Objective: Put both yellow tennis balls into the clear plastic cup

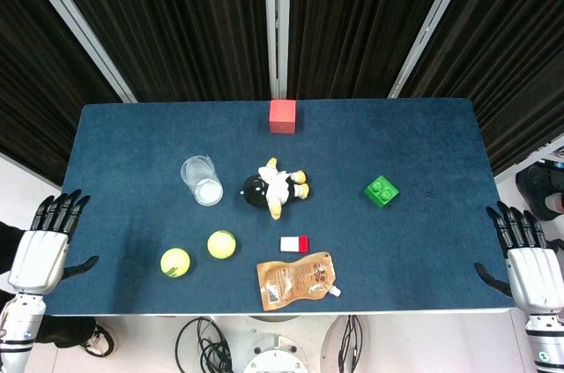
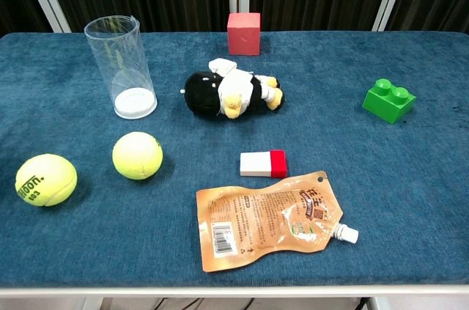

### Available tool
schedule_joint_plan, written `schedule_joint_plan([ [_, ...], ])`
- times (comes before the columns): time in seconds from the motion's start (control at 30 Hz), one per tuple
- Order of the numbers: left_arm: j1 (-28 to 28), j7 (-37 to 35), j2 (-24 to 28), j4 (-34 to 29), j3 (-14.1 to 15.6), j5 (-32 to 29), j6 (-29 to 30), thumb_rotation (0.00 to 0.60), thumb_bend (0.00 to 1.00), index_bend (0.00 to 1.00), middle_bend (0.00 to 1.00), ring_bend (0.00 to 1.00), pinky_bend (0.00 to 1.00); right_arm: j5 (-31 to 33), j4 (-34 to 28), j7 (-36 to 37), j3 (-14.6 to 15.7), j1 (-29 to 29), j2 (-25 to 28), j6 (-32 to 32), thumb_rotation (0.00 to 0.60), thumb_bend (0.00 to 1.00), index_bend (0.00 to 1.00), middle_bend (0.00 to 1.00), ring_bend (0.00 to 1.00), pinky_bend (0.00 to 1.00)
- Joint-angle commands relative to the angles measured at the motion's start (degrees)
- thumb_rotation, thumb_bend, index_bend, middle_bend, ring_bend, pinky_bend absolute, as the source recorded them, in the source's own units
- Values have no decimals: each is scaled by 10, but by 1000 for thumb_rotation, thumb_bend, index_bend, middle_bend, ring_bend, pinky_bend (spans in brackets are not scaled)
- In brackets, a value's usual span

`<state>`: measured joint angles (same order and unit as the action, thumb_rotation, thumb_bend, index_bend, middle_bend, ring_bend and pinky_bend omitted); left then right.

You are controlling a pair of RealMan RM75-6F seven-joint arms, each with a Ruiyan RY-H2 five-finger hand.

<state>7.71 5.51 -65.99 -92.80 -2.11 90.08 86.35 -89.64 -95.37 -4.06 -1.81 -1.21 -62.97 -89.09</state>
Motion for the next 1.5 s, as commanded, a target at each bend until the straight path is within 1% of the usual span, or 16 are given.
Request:
schedule_joint_plan([
  [0.03, -1, -7, 1, 3, 1, -2, -2, 600, 64, 45, 0, 0, 0, 2, 0, -2, 1, 0, -2, 3, 600, 145, 0, 0, 0, 0],
  [0.27, 1, -18, -3, 3, 11, 16, -5, 600, 65, 44, 0, 0, 0, -1, 1, 0, 3, 5, -1, -2, 600, 145, 0, 0, 0, 0],
  [0.53, 33, -31, -9, -22, 33, 64, -50, 600, 63, 45, 1, 0, 0, 6, 5, 6, 0, 5, 1, 0, 600, 147, 0, 0, 0, 0],
  [0.77, 78, -35, -37, -34, 53, 92, -127, 600, 61, 45, 5, 0, 0, 5, 12, 18, 3, 9, 1, 1, 600, 151, 0, 0, 0, 0],
  [0.97, 105, -20, -78, -19, 61, 88, -181, 600, 62, 45, 10, 0, 12, 5, 18, 29, 5, 15, 1, -4, 600, 153, 0, 0, 0, 0],
  [1.13, 116, -15, -111, 8, 56, 71, -201, 600, 63, 50, 25, 0, 64, 7, 20, 35, 5, 18, 3, -6, 600, 158, 0, 0, 0, 0],
  [1.23, 118, -12, -128, 25, 52, 64, -199, 600, 70, 81, 66, 11, 125, 7, 19, 37, 5, 19, 4, -7, 600, 166, 0, 0, 0, 0],
  [1.4, 123, 5, -147, 49, 47, 48, -205, 600, 94, 157, 160, 100, 242, 10, 17, 37, 5, 19, 5, -3, 600, 176, 0, 0, 0, 0],
  [1.5, 127, 4, -152, 54, 50, 41, -214, 600, 102, 213, 196, 145, 306, 12, 16, 37, 4, 19, 6, -1, 600, 176, 0, 0, 0, 0],
])
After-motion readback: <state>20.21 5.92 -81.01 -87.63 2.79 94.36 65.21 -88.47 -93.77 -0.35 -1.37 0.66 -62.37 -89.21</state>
